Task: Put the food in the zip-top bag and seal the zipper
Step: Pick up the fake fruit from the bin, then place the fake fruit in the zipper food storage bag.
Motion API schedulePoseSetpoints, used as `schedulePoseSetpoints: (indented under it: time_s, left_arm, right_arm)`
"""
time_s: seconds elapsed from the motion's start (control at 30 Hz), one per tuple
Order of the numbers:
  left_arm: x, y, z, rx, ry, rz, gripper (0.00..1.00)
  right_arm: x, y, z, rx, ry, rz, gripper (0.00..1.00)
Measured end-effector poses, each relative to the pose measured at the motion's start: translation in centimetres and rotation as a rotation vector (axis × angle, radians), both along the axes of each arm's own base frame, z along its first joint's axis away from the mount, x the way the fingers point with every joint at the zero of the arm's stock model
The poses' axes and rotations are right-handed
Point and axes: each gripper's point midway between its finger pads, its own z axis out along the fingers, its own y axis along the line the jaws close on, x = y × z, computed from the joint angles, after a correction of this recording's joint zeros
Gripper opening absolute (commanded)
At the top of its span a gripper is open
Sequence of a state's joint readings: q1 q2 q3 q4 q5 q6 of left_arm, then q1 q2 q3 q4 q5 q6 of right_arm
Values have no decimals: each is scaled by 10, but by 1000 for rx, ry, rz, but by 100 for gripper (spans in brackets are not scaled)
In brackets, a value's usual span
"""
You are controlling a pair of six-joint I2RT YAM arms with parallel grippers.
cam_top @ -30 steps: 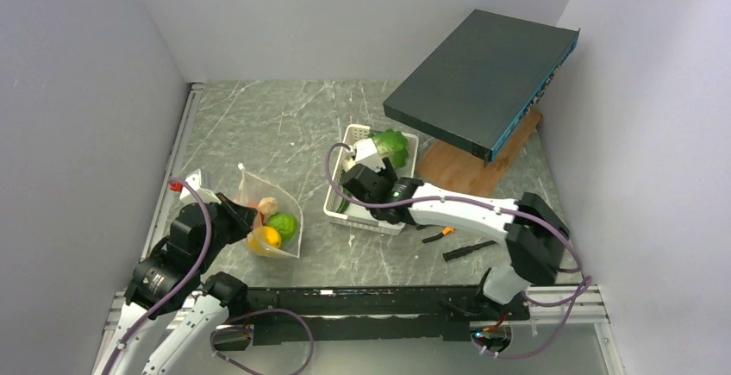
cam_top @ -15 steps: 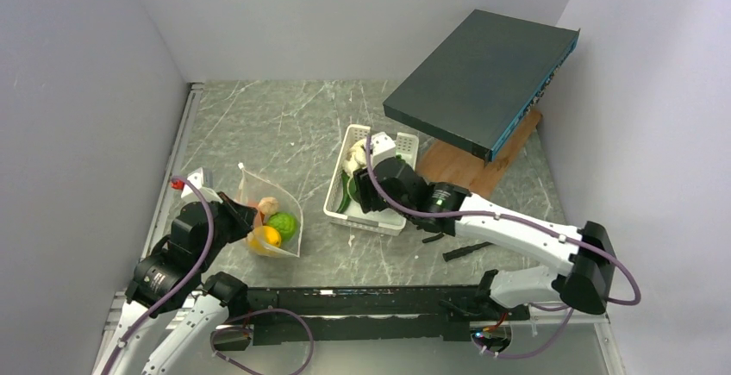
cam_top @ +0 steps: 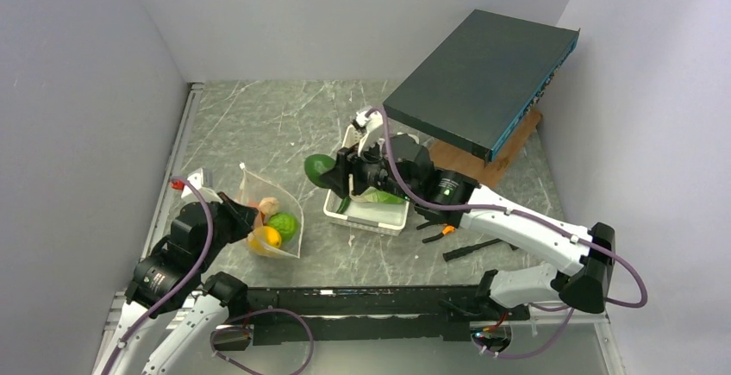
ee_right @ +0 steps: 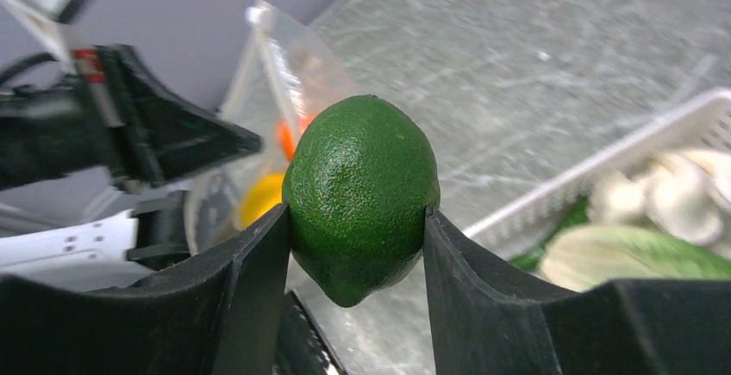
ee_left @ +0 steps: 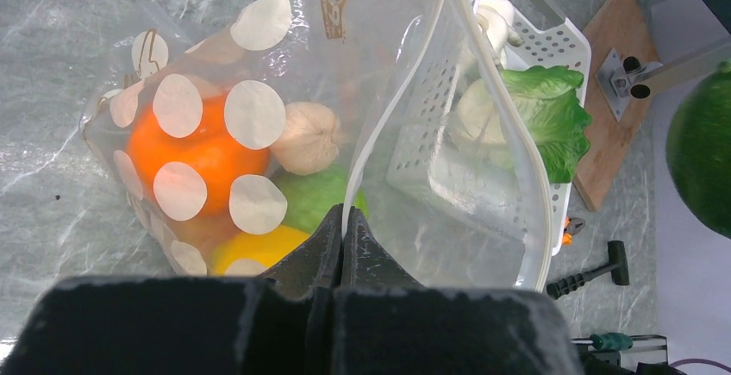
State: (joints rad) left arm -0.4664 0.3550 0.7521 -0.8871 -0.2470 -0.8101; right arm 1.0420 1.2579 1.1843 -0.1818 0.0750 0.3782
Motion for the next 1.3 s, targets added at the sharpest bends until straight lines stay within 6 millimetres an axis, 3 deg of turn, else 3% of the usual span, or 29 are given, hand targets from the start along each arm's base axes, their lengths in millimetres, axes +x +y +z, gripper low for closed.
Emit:
schedulePoseSetpoints:
  time_s: [0.23, 0.4, 0.43, 0.5, 0.6, 0.7, 0.87, 1.07, 1.3]
  left_arm:
    - [-1, -4, 0, -30, 6, -7, 0]
    - [-1, -5, -1, -33, 6, -10, 0]
    - [-1, -5, -1, -33, 6, -10, 0]
    - [-2, -5, 0, -35, 3, -10, 0]
    - [-4, -4, 1, -41, -7, -10, 0]
    - [-5, -3, 1, -42, -10, -8, 0]
    - [-7, -2, 0, -40, -5, -8, 0]
    - [-7, -2, 0, -40, -5, -8, 0]
    - [-7, -2, 0, -39, -2, -7, 0]
  right_arm:
    - [-39, 57, 35, 84, -38, 196, 1]
    - [-66, 96, 32, 39, -79, 262, 8]
    - [-68, 102, 28, 20, -83, 260, 12]
    - [-65, 111, 20, -17, -88, 242, 30]
    - [-56, 113, 2, -72, -88, 211, 60]
    - [-51, 111, -6, -96, -89, 185, 70]
    - [-46, 115, -7, -110, -97, 169, 75]
    - [-42, 115, -12, -135, -99, 156, 71]
    - [-30, 89, -19, -183, -141, 62, 67]
